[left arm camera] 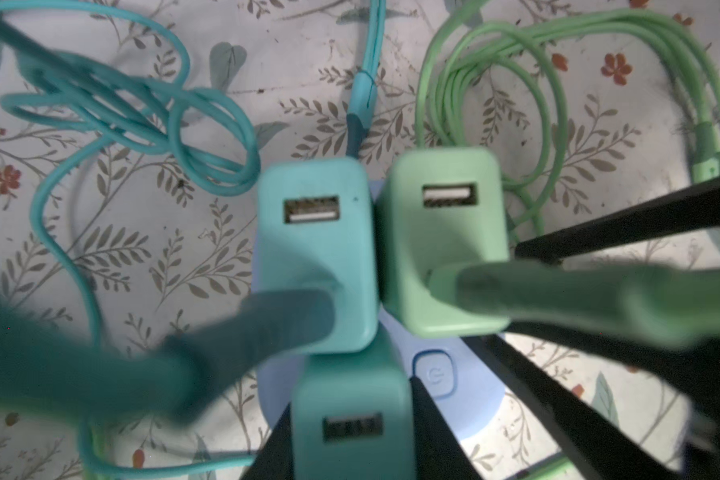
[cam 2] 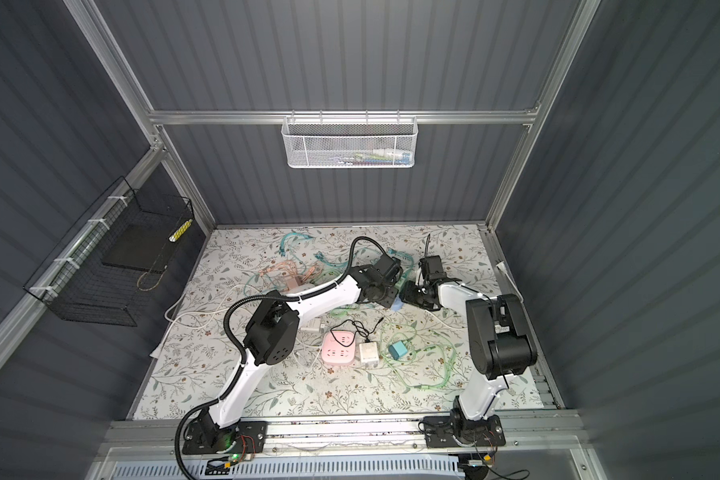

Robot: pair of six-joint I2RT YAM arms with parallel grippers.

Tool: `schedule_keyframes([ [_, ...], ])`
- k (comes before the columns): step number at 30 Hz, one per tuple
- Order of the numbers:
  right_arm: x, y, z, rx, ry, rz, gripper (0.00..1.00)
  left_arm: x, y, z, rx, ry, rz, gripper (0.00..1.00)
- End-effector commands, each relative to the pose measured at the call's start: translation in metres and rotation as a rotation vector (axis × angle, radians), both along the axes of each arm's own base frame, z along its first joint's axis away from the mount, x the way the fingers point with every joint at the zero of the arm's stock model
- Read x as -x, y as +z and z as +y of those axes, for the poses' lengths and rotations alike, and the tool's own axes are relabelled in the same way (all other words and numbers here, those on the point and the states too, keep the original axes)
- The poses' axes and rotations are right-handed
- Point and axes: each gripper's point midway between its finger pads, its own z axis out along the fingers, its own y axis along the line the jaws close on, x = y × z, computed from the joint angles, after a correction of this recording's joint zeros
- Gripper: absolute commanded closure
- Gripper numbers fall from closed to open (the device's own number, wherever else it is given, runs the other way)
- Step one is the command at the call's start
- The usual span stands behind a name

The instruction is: Pull the plug off the socket

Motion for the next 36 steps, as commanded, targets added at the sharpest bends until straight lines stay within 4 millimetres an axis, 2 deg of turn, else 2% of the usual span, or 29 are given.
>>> schedule_keyframes([
  [1,0.009,-0.012,-0.007,0.031,-0.02,0.049,0.53,0.008,-0.007,-0.003,-0.009,-0.013,0.035,0.66],
  [7,0.013,-0.018,-0.009,0.041,-0.031,0.075,0.54,0.006,0.006,-0.008,0.021,-0.023,0.016,0.83],
  [15,0.029,-0.032,-0.006,0.046,-0.037,0.109,0.62,0.007,0.025,-0.02,0.113,-0.021,0.019,0.98],
  [24,0.038,-0.036,-0.004,0.073,-0.032,0.125,0.68,-0.002,0.052,-0.03,0.237,0.069,-0.002,1.0],
  [30,0.04,-0.039,-0.002,0.093,-0.023,0.132,0.71,-0.009,0.071,-0.027,0.246,0.087,-0.057,1.0],
  [36,0.039,-0.039,-0.001,0.105,-0.016,0.132,0.72,-0.004,0.07,-0.033,0.216,0.031,-0.075,1.0],
])
